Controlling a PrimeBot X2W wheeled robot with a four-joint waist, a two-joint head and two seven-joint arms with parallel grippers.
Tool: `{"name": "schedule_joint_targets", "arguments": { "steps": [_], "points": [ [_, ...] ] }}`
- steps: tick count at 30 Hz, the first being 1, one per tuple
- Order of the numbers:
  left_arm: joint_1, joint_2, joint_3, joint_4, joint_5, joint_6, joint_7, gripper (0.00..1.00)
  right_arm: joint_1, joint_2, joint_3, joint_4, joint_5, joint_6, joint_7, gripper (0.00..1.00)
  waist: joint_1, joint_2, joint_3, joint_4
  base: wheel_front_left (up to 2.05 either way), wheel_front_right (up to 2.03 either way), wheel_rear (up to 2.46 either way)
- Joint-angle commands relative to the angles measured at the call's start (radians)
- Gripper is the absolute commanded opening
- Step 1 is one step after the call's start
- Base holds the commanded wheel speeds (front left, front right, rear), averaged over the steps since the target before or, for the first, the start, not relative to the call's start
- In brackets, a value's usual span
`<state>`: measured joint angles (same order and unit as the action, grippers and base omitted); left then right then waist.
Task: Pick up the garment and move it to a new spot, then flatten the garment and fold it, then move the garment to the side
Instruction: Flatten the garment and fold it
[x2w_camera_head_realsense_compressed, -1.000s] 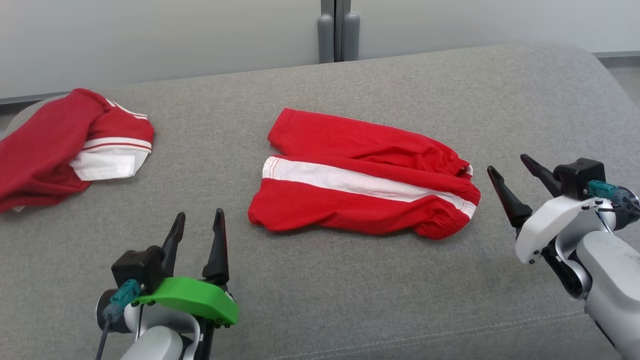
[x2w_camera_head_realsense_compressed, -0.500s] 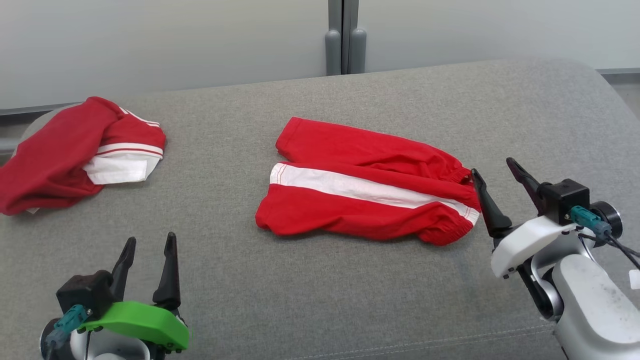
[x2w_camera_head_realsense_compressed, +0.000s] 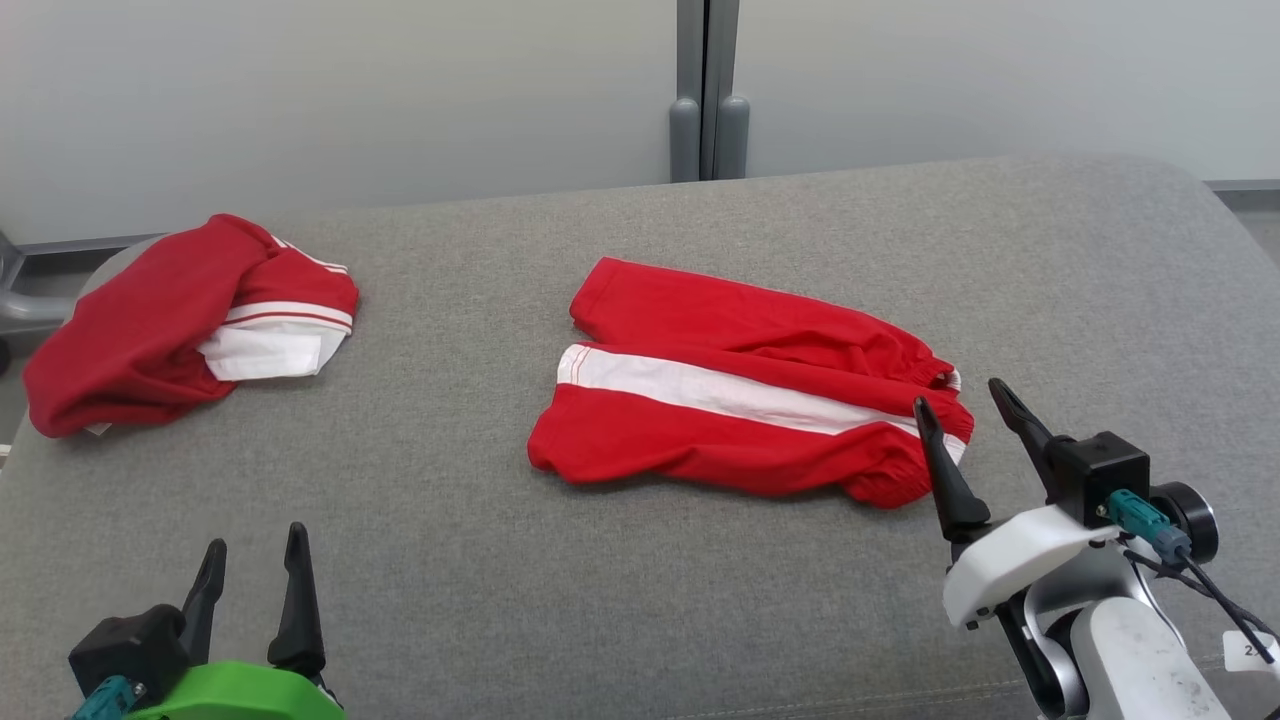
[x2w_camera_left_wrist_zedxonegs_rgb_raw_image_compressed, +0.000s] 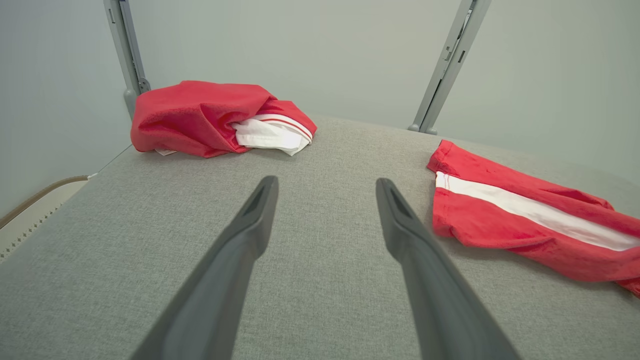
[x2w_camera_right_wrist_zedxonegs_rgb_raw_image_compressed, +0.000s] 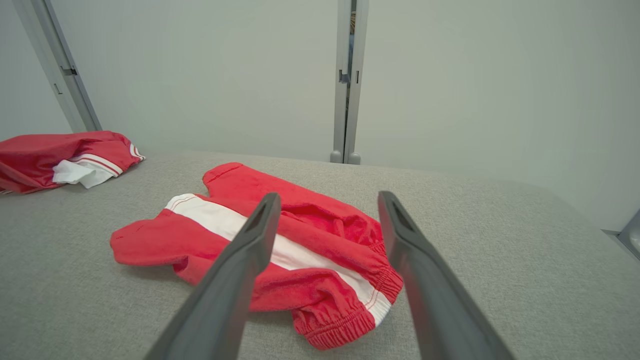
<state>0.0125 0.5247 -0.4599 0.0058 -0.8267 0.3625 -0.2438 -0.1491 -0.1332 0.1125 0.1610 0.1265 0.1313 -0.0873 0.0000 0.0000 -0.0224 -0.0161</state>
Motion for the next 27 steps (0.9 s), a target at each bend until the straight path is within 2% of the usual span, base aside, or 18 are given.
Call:
{"name": "schedule_joint_targets", "arguments": {
  "steps": [1, 11, 27],
  "points": [
    [0.020, 0.009, 0.005, -0.004, -0.009, 0.006, -0.006, 1.00, 0.018, 0.005, -0.008, -0.015, -0.007, -0.001, 0.008, 1.00, 0.0000, 0.0000, -0.005, 0.001, 0.00, 0.00, 0.00],
    [0.070, 0.009, 0.034, -0.021, -0.016, 0.015, -0.013, 1.00, 0.067, 0.044, -0.046, -0.079, -0.015, -0.001, 0.035, 1.00, 0.0000, 0.0000, -0.014, -0.001, 0.00, 0.00, 0.00],
    [0.045, 0.015, 0.016, -0.024, -0.003, 0.007, 0.003, 1.00, 0.073, 0.047, -0.060, -0.074, 0.001, -0.001, 0.034, 1.00, 0.0000, 0.0000, -0.005, -0.007, 0.00, 0.00, 0.00]
  ]
}}
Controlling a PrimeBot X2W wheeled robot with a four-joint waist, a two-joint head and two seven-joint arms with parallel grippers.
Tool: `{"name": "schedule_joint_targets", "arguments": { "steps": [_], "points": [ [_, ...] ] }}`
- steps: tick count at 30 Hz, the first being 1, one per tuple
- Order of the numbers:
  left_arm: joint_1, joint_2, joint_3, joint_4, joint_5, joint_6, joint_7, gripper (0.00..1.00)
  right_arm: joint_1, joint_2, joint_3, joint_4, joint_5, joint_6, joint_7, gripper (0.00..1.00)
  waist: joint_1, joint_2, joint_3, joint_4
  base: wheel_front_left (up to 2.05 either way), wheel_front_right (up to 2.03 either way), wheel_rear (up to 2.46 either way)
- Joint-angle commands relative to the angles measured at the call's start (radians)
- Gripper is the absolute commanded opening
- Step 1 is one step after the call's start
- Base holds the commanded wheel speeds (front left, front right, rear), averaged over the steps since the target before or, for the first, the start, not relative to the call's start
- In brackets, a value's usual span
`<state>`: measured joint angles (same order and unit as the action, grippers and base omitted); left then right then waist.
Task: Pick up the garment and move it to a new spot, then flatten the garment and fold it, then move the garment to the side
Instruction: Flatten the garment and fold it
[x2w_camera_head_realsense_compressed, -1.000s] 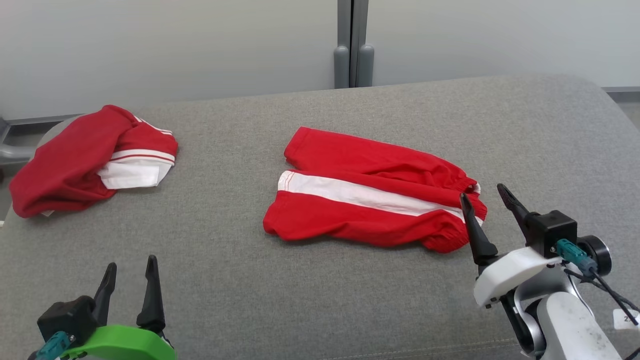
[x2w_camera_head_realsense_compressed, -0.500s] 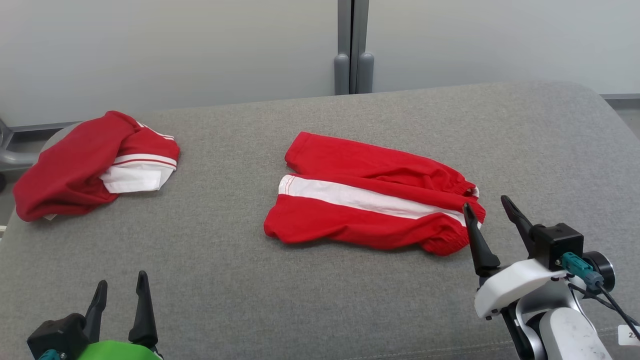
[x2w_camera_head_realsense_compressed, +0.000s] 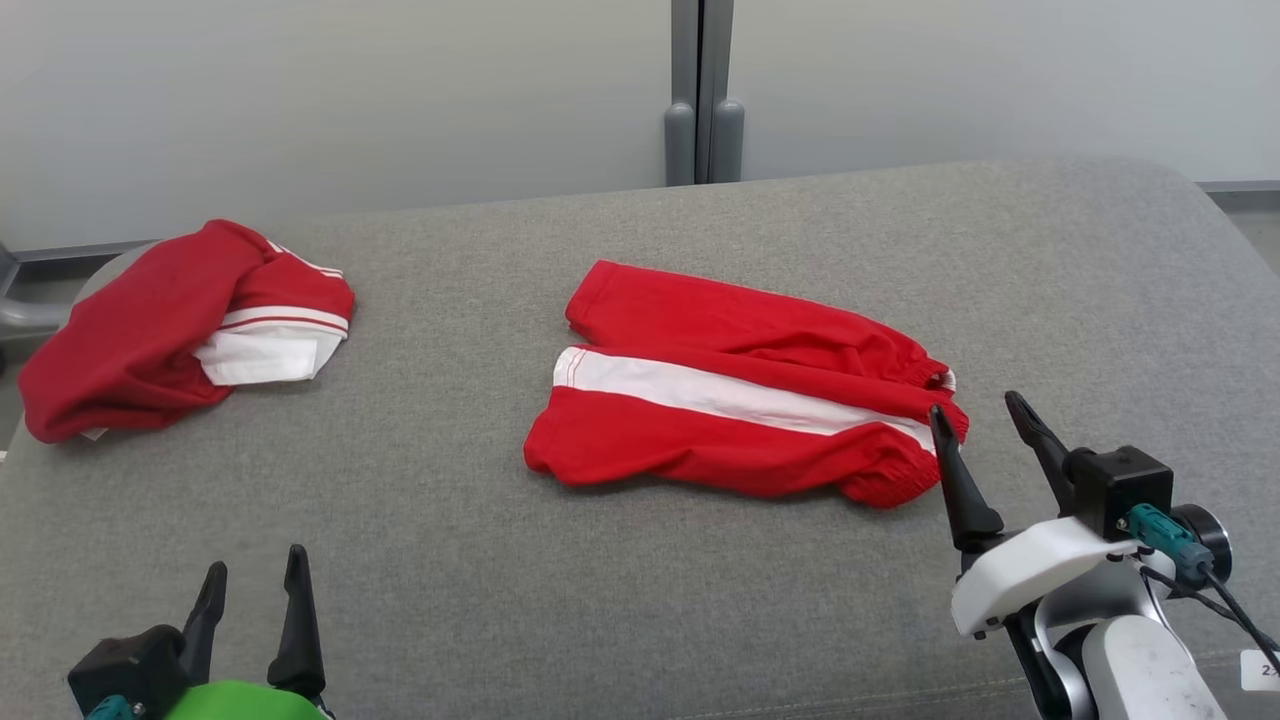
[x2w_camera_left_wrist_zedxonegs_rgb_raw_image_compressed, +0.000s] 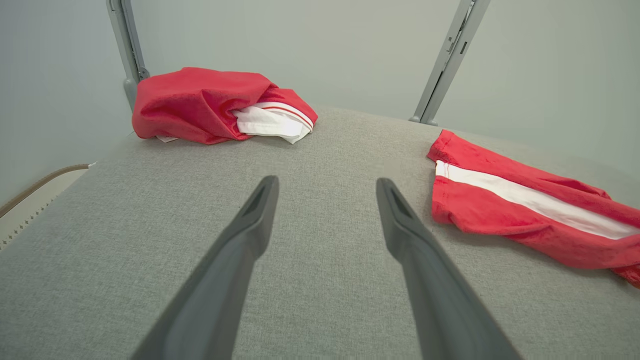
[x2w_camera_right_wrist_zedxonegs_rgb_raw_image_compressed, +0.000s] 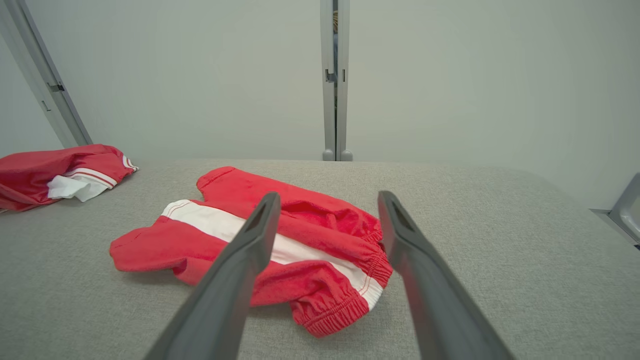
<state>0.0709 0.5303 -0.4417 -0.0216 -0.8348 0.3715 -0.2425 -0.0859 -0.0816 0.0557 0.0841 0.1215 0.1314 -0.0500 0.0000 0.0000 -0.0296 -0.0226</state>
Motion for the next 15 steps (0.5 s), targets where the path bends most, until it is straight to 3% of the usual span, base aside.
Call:
{"name": "schedule_joint_targets", "arguments": {
  "steps": [1, 15],
  "points": [
    [-0.025, 0.009, -0.006, 0.006, 0.007, -0.004, 0.009, 1.00, 0.008, -0.004, -0.005, 0.007, 0.010, -0.001, -0.001, 1.00, 0.0000, 0.0000, 0.005, -0.002, 0.00, 0.00, 0.00],
    [-0.222, -0.029, -0.077, 0.066, 0.053, -0.059, 0.078, 1.00, -0.092, -0.044, -0.037, 0.185, 0.154, -0.001, 0.063, 1.00, 0.0000, 0.0000, 0.104, -0.034, 0.00, 0.00, 0.00]
  ]
}}
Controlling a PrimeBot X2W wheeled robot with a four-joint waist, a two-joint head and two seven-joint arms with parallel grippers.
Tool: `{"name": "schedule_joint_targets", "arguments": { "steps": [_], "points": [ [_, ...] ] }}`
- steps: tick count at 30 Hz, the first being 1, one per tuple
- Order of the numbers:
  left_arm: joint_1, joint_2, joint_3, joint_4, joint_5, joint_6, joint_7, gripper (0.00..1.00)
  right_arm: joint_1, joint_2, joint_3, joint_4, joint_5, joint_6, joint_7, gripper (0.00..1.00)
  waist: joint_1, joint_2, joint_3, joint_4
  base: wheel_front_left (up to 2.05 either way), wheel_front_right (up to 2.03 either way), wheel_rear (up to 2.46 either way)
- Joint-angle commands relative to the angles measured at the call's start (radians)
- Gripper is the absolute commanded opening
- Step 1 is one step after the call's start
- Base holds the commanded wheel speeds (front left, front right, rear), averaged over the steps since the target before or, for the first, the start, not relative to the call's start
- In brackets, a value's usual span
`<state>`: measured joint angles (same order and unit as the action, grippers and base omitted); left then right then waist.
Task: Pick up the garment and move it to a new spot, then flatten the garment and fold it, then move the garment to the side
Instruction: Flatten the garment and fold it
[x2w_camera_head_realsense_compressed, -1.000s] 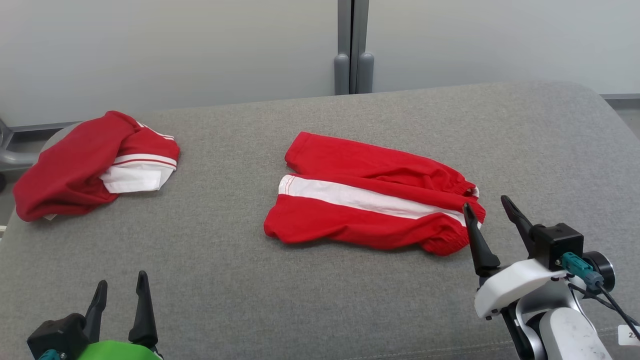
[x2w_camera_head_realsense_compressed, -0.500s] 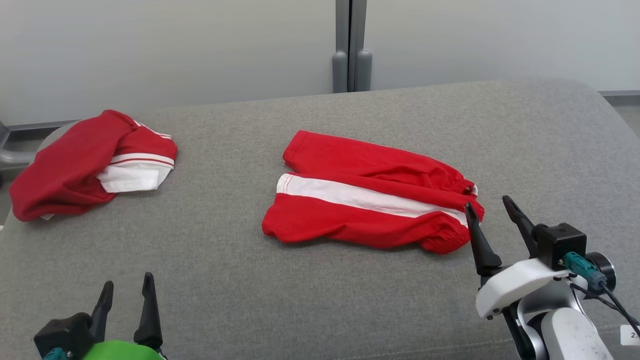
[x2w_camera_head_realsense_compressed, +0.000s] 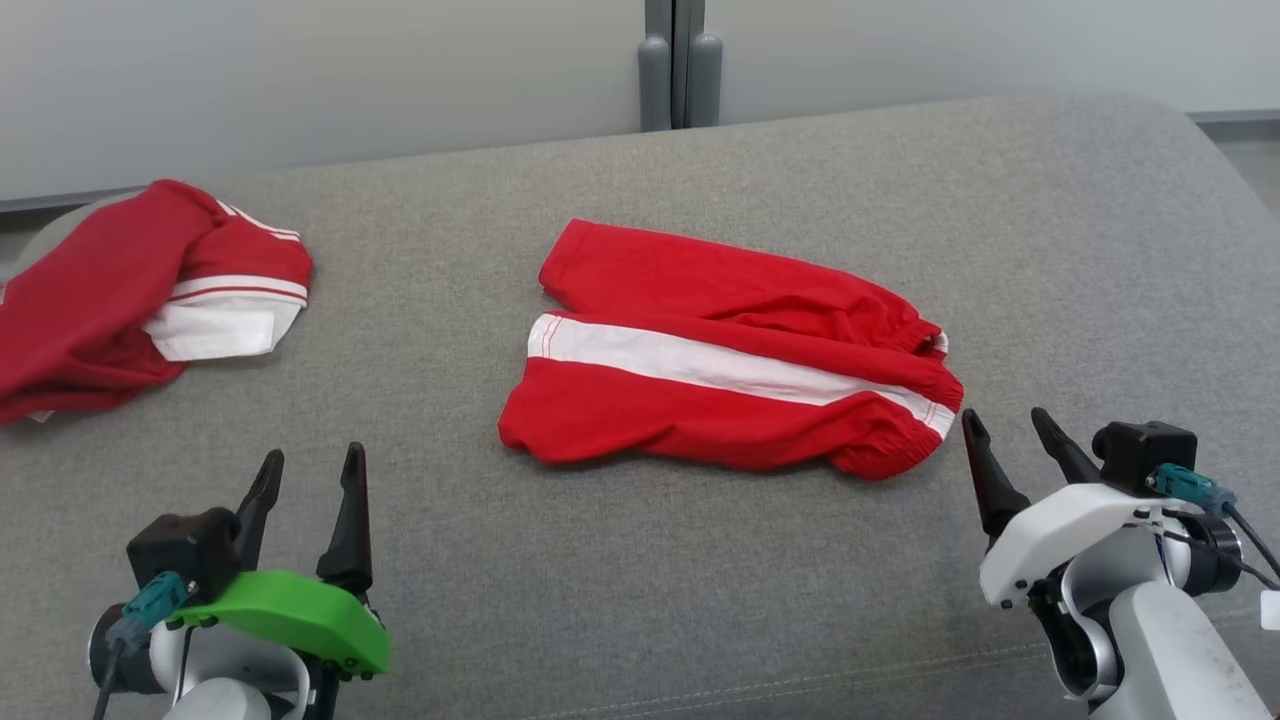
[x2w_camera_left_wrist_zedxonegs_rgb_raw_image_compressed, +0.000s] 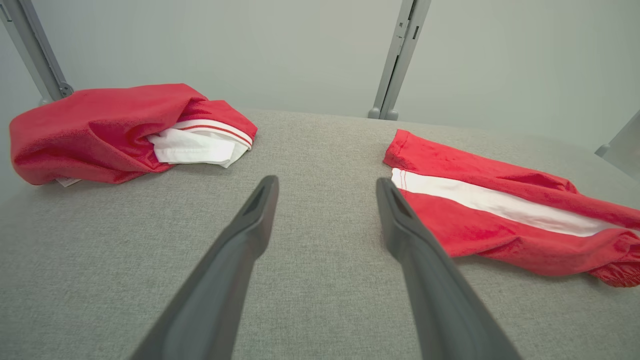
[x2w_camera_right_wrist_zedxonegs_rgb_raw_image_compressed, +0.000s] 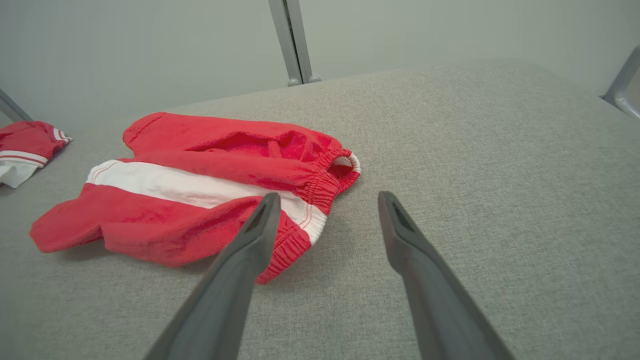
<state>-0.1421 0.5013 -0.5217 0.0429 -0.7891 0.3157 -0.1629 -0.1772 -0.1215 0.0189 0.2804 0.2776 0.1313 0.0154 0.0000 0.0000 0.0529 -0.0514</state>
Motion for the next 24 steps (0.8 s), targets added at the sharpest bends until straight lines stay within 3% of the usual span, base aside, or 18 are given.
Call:
{"name": "schedule_joint_targets", "arguments": {
  "steps": [1, 14, 17, 18, 20, 22, 24],
  "points": [
    [-0.019, -0.005, -0.003, 0.005, 0.010, -0.007, -0.002, 1.00, -0.017, -0.010, -0.001, 0.014, 0.006, -0.001, -0.006, 1.00, 0.0000, 0.0000, 0.031, -0.003, 0.00, 0.00, 0.00],
    [-0.067, -0.030, -0.044, 0.032, 0.032, -0.026, -0.003, 1.00, -0.189, -0.009, 0.069, 0.336, 0.182, -0.001, -0.059, 0.99, 0.0000, 0.0000, 0.094, 0.054, 0.00, 0.00, 0.00],
    [-0.061, -0.030, -0.046, 0.035, 0.030, -0.027, -0.006, 1.00, -0.208, -0.021, 0.105, 0.375, 0.201, -0.001, -0.076, 0.74, 0.0000, 0.0000, 0.095, 0.061, 0.00, 0.00, 0.00],
    [-0.058, -0.029, -0.047, 0.035, 0.030, -0.026, -0.007, 1.00, -0.215, -0.022, 0.115, 0.385, 0.209, -0.001, -0.084, 0.51, 0.0000, 0.0000, 0.095, 0.063, 0.00, 0.00, 0.00],
    [-0.050, -0.027, -0.047, 0.035, 0.028, -0.025, -0.009, 1.00, -0.221, -0.029, 0.136, 0.400, 0.226, -0.001, -0.093, 0.33, 0.0000, 0.0000, 0.095, 0.064, 0.00, 0.00, 0.00],
    [-0.044, -0.025, -0.047, 0.036, 0.027, -0.023, -0.009, 1.00, -0.222, -0.036, 0.154, 0.411, 0.237, -0.001, -0.101, 0.00, 0.0000, 0.0000, 0.094, 0.064, 0.00, 0.00, 0.00],
    [-0.045, -0.026, -0.047, 0.035, 0.024, -0.023, -0.008, 1.00, -0.220, -0.039, 0.168, 0.412, 0.245, -0.001, -0.110, 0.00, 0.0000, 0.0000, 0.094, 0.062, 0.00, 0.00, 0.00]
  ]
}}
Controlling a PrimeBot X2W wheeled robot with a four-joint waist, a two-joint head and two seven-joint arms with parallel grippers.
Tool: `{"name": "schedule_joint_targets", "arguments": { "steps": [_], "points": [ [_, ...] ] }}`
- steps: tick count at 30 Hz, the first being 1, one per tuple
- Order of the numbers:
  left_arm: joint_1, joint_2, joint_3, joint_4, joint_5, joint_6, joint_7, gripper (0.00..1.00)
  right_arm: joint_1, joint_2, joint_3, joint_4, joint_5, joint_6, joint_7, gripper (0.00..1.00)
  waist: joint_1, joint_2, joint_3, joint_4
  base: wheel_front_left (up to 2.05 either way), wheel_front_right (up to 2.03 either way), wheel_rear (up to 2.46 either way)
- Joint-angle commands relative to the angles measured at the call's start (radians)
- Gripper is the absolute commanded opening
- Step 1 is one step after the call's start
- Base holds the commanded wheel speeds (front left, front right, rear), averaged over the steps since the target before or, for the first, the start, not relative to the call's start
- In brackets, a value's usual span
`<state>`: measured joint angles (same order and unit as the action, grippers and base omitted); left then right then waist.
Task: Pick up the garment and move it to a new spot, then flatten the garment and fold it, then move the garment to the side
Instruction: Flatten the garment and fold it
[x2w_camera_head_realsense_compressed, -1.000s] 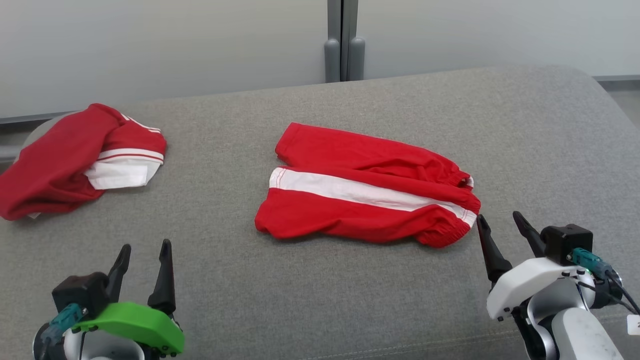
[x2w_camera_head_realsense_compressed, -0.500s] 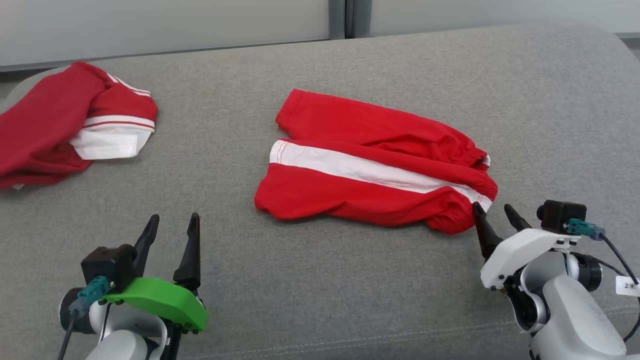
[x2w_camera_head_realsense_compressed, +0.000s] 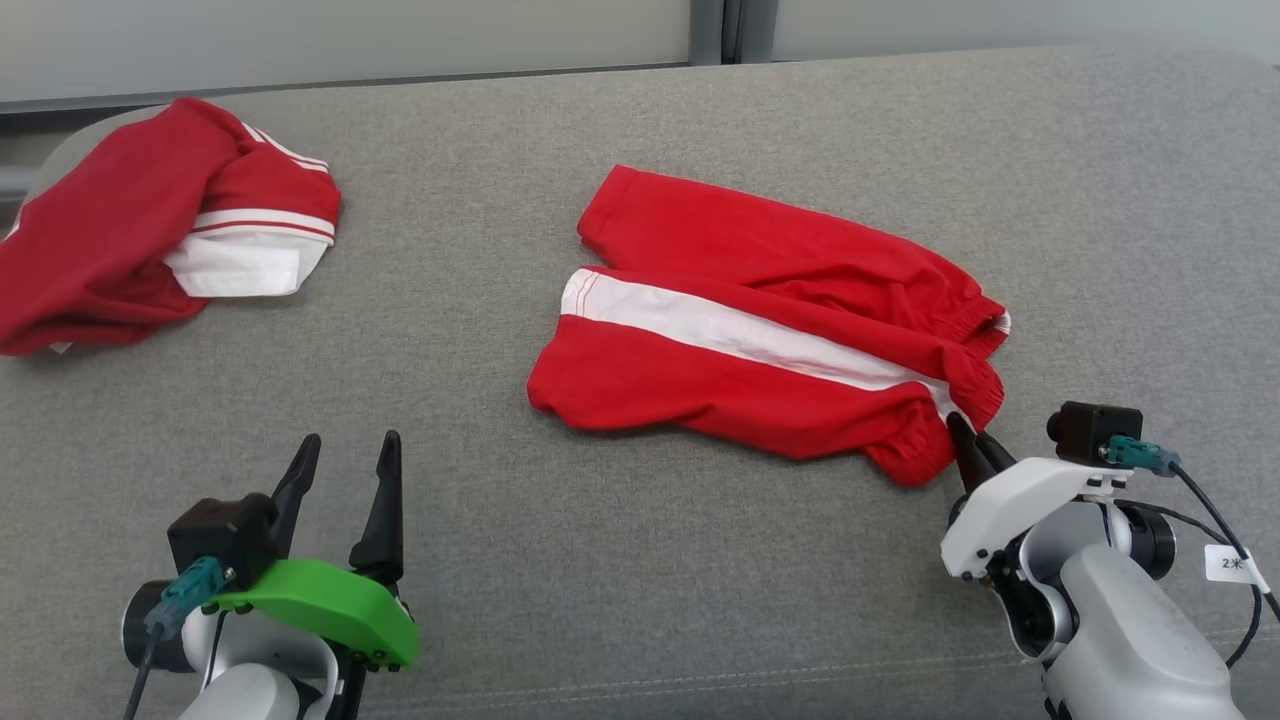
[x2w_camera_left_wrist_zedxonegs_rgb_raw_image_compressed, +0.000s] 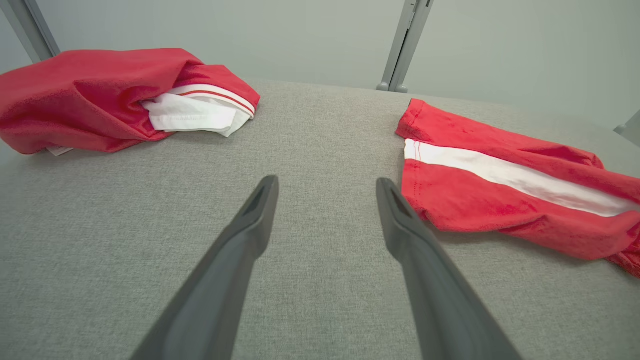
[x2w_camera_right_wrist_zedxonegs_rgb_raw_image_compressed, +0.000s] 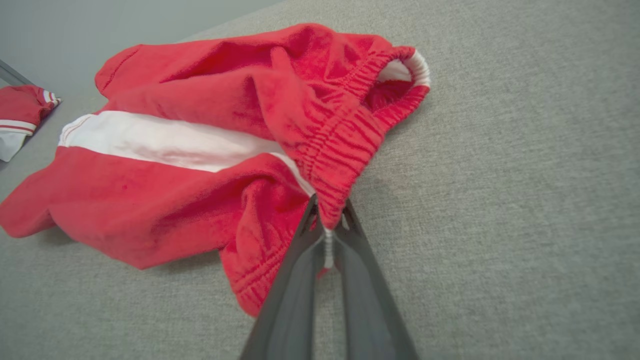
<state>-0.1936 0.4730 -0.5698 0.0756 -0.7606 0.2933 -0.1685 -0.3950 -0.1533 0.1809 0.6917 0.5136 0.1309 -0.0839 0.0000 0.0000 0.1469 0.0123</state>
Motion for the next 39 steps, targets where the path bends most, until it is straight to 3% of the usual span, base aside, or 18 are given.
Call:
{"name": "schedule_joint_targets", "arguments": {
  "steps": [1, 11, 19, 24, 31, 39],
  "points": [
    [0.004, 0.001, 0.000, 0.001, -0.008, -0.005, -0.001, 1.00, -0.001, -0.008, 0.013, -0.004, 0.012, 0.000, -0.017, 0.00, 0.0000, 0.0000, 0.001, -0.005, 0.00, 0.00, 0.00],
    [-0.146, -0.046, -0.034, 0.061, -0.043, -0.089, 0.086, 1.00, -0.007, -0.040, 0.084, -0.104, 0.005, 0.000, -0.027, 0.00, 0.0000, 0.0000, 0.038, -0.058, 0.00, 0.00, 0.00],
    [-0.396, -0.169, -0.068, 0.340, -0.112, -0.184, 0.244, 1.00, -0.053, -0.037, 0.144, -0.134, -0.010, 0.000, -0.025, 0.00, 0.0000, 0.0000, 0.109, -0.119, 0.00, 0.00, 0.00],
    [-0.541, -0.207, -0.087, 0.534, -0.124, -0.218, 0.338, 1.00, -0.096, -0.024, 0.184, -0.125, -0.008, 0.000, -0.038, 0.00, 0.0000, 0.0000, 0.157, -0.156, 0.00, 0.00, 0.00],
    [-0.662, -0.238, -0.099, 0.692, -0.111, -0.260, 0.356, 1.00, -0.135, -0.016, 0.219, -0.101, 0.006, 0.000, -0.062, 0.00, 0.0000, 0.0000, 0.196, -0.173, 0.00, 0.00, 0.00],
    [-0.709, -0.269, -0.122, 0.766, -0.104, -0.301, 0.358, 1.00, -0.152, -0.021, 0.236, -0.074, 0.014, 0.000, -0.085, 0.00, 0.0000, 0.0000, 0.200, -0.165, 0.00, 0.00, 0.00]
  ]
}}
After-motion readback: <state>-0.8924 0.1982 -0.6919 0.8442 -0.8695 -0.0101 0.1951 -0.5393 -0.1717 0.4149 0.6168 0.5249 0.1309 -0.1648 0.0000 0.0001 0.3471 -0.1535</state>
